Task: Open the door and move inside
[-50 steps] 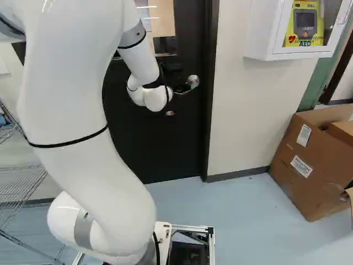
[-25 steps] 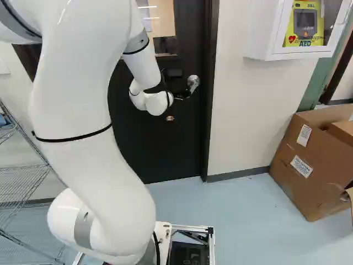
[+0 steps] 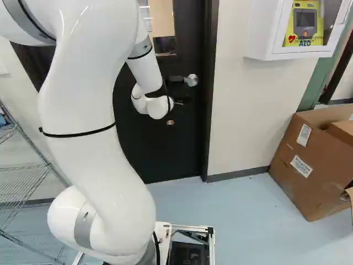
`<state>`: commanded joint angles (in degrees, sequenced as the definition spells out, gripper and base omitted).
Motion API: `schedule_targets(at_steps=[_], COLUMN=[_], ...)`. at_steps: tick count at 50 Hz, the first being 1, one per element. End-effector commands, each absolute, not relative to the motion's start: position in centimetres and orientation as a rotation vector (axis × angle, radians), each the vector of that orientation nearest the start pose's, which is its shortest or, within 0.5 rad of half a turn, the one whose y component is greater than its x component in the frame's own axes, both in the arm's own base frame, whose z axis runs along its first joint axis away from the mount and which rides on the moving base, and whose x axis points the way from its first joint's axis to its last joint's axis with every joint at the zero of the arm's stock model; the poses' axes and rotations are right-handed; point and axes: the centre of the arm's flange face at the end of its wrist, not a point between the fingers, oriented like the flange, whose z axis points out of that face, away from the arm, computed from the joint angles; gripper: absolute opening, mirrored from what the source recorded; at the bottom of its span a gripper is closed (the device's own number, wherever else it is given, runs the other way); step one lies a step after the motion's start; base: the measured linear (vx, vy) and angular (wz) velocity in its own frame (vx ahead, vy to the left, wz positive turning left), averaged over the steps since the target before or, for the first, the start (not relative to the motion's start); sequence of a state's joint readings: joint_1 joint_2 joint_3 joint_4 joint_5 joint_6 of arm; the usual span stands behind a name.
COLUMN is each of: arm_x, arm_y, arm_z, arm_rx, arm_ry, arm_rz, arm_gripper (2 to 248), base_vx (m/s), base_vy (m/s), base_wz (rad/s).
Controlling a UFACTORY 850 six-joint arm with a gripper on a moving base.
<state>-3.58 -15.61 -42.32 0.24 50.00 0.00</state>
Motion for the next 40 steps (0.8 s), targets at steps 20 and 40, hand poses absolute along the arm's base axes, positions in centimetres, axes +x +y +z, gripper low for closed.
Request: schedule_targets(at_steps=[20, 40], arm_x=[53.6, 55.7], arm_y=[-3.4, -3.7], arm_z=[40.3, 40.0], arm_rx=[-2.490, -2.471], arm_ry=[0.233, 0.515], arm_rz=[-1.987, -1.997], arm_gripper=[247, 247], base_vx=[0.000, 0.000], base_vy=[0.000, 0.000], base_wz=[0.000, 0.000])
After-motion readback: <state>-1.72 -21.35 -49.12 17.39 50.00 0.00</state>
